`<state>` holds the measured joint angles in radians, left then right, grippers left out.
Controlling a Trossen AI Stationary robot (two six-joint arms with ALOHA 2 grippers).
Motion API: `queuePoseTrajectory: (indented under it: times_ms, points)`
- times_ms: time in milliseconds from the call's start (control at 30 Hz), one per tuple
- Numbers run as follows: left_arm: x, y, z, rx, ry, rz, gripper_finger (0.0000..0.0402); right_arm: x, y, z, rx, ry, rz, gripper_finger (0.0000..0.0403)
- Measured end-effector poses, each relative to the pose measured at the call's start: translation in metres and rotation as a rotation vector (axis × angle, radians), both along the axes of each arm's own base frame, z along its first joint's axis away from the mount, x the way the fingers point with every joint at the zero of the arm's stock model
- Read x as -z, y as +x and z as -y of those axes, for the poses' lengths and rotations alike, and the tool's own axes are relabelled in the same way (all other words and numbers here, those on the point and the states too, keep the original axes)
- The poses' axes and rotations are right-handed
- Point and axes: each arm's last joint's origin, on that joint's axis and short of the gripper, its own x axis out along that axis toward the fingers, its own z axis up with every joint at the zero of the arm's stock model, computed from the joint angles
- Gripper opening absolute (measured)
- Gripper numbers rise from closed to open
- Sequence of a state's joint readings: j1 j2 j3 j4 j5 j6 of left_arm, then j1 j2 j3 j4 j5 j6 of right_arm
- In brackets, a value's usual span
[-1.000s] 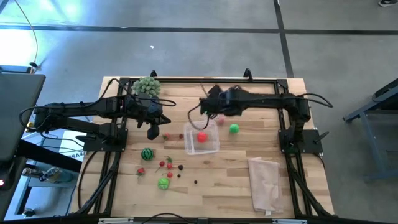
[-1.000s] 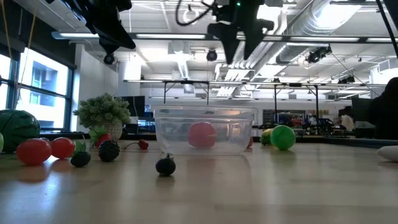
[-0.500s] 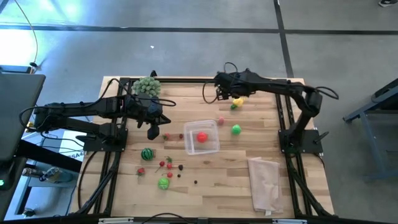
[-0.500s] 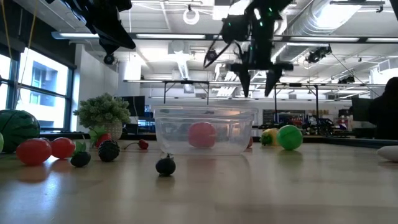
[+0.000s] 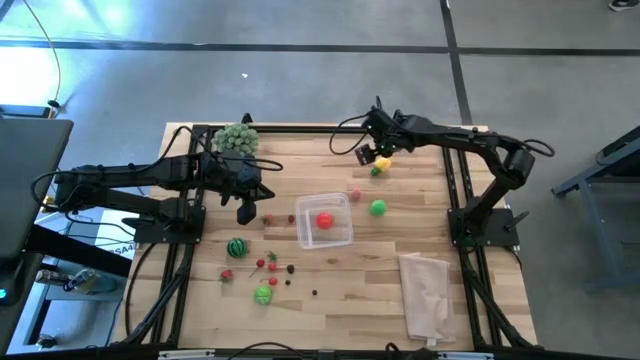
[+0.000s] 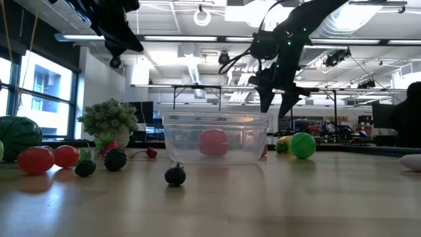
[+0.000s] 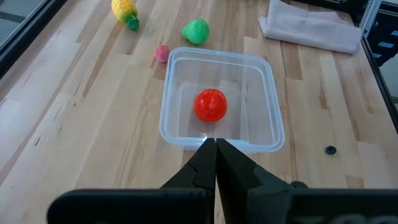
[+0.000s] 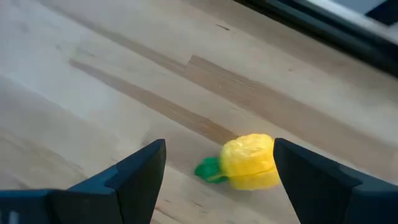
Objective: Pick and placing Produce into tupperware
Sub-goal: Put the yellow pineapple into the transparent bin
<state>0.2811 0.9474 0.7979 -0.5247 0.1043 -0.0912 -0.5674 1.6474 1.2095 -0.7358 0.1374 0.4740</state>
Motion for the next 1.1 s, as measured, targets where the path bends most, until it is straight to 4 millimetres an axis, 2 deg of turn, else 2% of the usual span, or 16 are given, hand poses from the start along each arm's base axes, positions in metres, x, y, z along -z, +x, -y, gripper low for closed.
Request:
queuePoseTrajectory:
  times_ms: [67,133,267,333,500,633,800,933,1100]
  points:
    - [0.000,0.000,0.000,0.000,0.000,0.000,0.0001,0.000,-0.001,0.000,-0.036,-0.012,-0.026,0.0289]
    - [0.000,0.000,0.000,0.000,0.000,0.000,0.0001,0.001,-0.004,-0.001,0.000,0.011,-0.040,0.0289]
    - [0.000,0.000,0.000,0.000,0.000,0.000,0.0001,0.004,-0.014,-0.002,0.302,0.118,-0.036,0.0289]
    - [0.000,0.000,0.000,0.000,0.000,0.000,0.0001,0.005,-0.015,-0.003,0.376,0.135,-0.029,0.0289]
    - [0.000,0.000,0.000,0.000,0.000,0.000,0.0001,0.004,-0.013,-0.001,0.404,0.105,-0.005,0.0289]
    - [0.000,0.000,0.000,0.000,0.000,0.000,0.0001,0.003,-0.013,0.000,0.524,0.079,0.025,0.0289]
    - [0.000,0.000,0.000,0.000,0.000,0.000,0.0001,0.003,-0.013,0.000,0.586,0.092,0.050,0.0289]
    - [0.000,0.000,0.000,0.000,0.000,0.000,0.0001,0.011,-0.010,-0.001,0.651,0.109,0.044,0.0289]
    - [0.000,0.000,0.000,0.000,0.000,0.000,0.0001,0.030,-0.003,0.002,0.799,0.152,0.043,0.0289]
